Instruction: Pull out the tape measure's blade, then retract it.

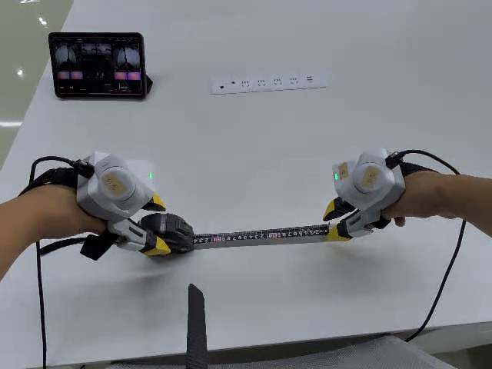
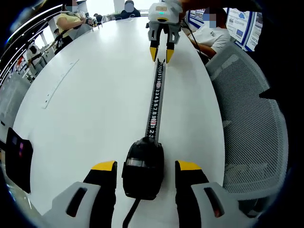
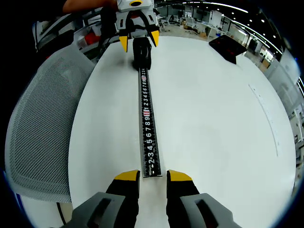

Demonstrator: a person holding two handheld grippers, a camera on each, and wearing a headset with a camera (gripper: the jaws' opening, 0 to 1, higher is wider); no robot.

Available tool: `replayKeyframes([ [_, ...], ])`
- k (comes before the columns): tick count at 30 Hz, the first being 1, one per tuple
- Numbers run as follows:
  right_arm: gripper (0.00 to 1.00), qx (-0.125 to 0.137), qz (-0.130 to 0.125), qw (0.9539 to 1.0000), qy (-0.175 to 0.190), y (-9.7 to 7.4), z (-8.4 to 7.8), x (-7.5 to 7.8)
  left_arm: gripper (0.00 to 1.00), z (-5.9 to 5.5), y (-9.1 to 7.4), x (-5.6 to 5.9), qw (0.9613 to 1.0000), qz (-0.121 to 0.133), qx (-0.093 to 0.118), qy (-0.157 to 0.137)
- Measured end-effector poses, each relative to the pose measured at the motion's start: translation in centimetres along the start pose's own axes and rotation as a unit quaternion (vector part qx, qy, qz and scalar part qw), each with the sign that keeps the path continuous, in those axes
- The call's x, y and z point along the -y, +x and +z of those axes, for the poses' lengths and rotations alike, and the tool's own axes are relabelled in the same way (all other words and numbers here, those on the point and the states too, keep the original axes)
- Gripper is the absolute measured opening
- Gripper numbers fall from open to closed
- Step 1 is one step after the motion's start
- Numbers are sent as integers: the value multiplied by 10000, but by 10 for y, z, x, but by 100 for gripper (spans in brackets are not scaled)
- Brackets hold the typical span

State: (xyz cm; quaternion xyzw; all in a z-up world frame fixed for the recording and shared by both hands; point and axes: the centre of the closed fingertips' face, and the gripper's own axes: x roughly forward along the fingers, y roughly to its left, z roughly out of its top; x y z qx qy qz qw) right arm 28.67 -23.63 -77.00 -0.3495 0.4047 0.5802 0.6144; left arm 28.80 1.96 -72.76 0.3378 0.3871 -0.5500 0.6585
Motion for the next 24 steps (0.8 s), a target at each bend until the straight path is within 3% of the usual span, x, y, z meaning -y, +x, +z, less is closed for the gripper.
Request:
replayKeyframes([
  [6,25,-21,-7,9999,144,-4,0,-3,60,6,-4,8,9993,-146,181,-282],
  [11,28,-46,-3,9999,152,-7,0,-8,64,4,-5,11,9993,-189,155,-287],
  [19,43,19,3,9994,332,-13,3,-13,74,6,-9,14,9985,-242,271,-397],
  [24,50,96,18,9987,508,-13,-1,-15,82,12,-12,20,9965,-364,461,-600],
])
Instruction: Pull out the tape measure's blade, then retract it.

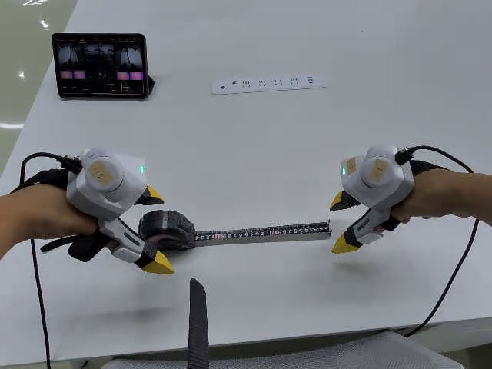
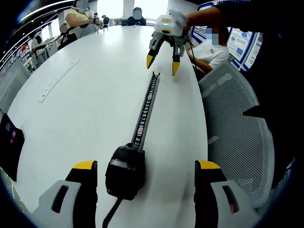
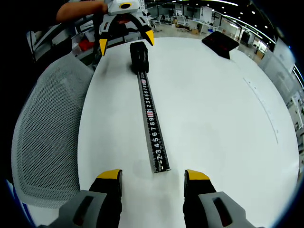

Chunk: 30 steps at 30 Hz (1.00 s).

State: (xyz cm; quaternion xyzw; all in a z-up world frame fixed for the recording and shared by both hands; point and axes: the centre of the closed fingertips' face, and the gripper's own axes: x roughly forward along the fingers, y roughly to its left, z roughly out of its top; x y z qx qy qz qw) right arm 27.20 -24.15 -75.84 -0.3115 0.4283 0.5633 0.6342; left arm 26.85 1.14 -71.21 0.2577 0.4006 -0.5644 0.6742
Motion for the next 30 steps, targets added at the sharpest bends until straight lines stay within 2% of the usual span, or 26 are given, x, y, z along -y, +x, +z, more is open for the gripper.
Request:
replayKeyframes([
  [6,57,77,-72,9997,207,-3,-4,-2,90,-2,-1,1,9999,53,60,-139],
  [12,63,244,-113,9983,521,-8,-5,-3,99,-7,-4,0,9992,210,117,-329],
  [15,67,385,-159,9970,659,-11,-3,-3,99,-4,-6,0,9974,235,332,-587],
  [17,70,485,-198,9958,755,-12,-3,-4,99,-3,-8,0,9952,275,460,-816],
  [18,72,543,-203,9950,809,-13,-2,-4,99,0,-9,-2,9941,322,579,-857],
  [20,75,695,-228,9929,940,-15,0,-5,99,-2,-11,-5,9923,429,665,-955],
  [24,83,946,-401,9886,1103,-21,1,-4,99,4,-18,-11,9842,638,1108,-1222],
  [26,86,1059,-492,9865,1147,-23,3,-3,99,3,-22,-18,9808,881,1183,-1276],
  [27,88,1159,-594,9844,1184,-26,4,-1,99,2,-24,-17,9792,871,1242,-1351],
  [30,95,1400,-691,9786,1340,-31,7,0,99,-1,-28,-19,9742,964,1339,-1540],
])
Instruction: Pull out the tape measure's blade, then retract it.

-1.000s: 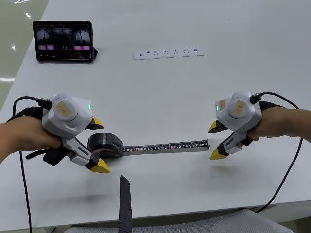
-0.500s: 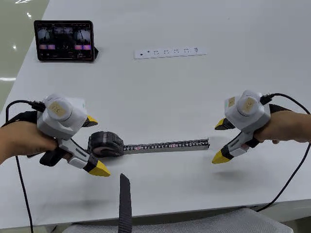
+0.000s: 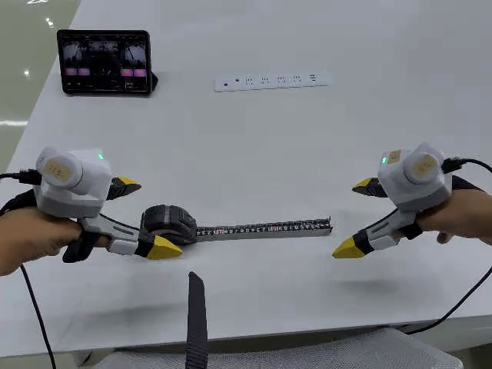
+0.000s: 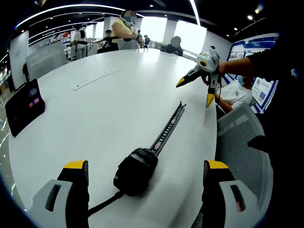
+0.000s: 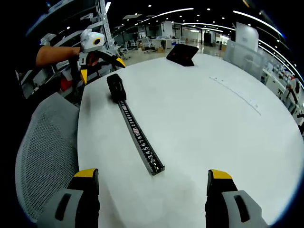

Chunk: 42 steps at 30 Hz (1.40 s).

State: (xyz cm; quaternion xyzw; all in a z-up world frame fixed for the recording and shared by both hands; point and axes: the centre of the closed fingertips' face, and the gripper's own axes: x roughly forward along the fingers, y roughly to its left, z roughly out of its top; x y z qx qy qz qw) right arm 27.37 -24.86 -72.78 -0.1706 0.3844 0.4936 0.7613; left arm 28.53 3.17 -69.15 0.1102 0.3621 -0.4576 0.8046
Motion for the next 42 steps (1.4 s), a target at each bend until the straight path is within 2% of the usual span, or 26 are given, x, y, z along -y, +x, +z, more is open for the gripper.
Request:
replayKeyframes([
  [3,99,70,-81,9999,35,-3,-1,1,99,-1,-4,-5,9997,147,94,-174],
  [7,99,168,-177,9996,126,-7,-3,1,99,-2,-10,-10,9985,321,231,-387],
  [13,99,347,-363,9985,215,-12,-5,1,99,-7,-16,-16,9967,663,340,-326],
  [16,99,521,-531,9968,296,-18,-3,4,99,-11,-19,-20,9950,847,386,-356],
  [17,99,577,-564,9962,338,-21,-4,5,99,-11,-21,-23,9931,939,502,-489],
  [19,99,670,-645,9950,371,-25,-4,5,99,-10,-27,-29,9895,1122,713,-569],
  [20,99,724,-684,9943,379,-27,-4,6,99,-12,-29,-30,9892,1167,717,-517],
  [22,99,823,-804,9925,419,-33,-5,8,99,-14,-33,-27,9887,1181,761,-514],
  [24,99,1070,-899,9889,504,-40,-2,8,99,-18,-36,-25,9885,1203,744,-528],
  [30,99,1043,-1038,9876,543,-51,-17,7,99,-23,-47,-24,9845,1338,952,-611],
  [35,99,1121,-1175,9849,607,-63,-25,6,99,-30,-49,-18,9836,1384,991,-599],
  [37,99,1243,-1265,9827,539,-68,-26,5,99,-34,-50,-15,9832,1411,1020,-554],
  [40,99,1171,-1279,9829,615,-68,-34,-1,99,-40,-52,-10,9833,1403,1071,-445],
  [42,99,1147,-1294,9826,673,-69,-40,-3,99,-45,-56,-9,9827,1410,1104,-473],
])
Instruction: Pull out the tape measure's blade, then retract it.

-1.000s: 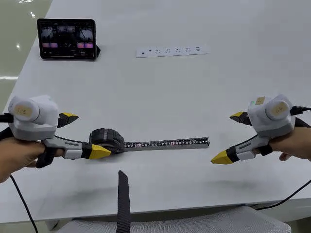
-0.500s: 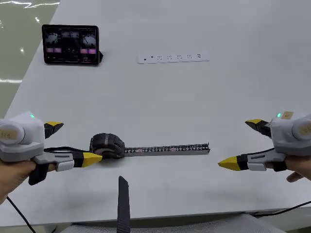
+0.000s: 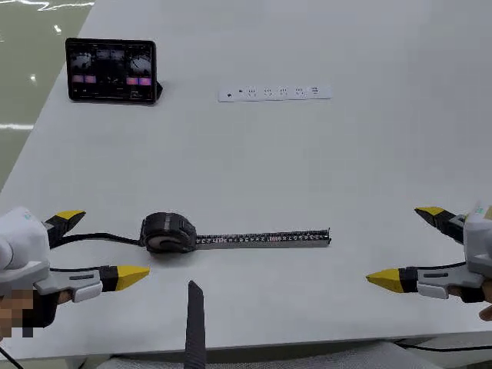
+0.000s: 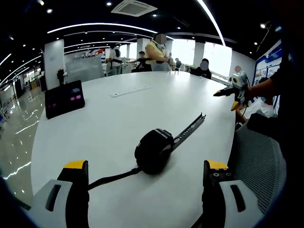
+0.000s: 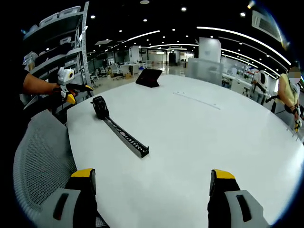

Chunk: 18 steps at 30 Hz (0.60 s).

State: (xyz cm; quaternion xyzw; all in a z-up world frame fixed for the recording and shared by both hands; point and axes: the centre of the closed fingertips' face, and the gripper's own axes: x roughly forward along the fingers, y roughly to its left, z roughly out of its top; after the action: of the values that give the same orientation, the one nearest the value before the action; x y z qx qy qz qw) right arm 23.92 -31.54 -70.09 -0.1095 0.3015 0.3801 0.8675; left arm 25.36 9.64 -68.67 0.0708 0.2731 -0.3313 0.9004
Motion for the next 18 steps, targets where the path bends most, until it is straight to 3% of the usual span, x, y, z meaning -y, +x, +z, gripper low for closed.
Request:
replayKeyframes([
  [8,99,-6,-89,9999,108,-9,-12,-2,99,-15,-11,-5,9998,103,-79,-119],
  [18,99,-79,-133,9995,273,-21,-27,-5,99,-17,-14,-4,9997,148,-30,-177],
])
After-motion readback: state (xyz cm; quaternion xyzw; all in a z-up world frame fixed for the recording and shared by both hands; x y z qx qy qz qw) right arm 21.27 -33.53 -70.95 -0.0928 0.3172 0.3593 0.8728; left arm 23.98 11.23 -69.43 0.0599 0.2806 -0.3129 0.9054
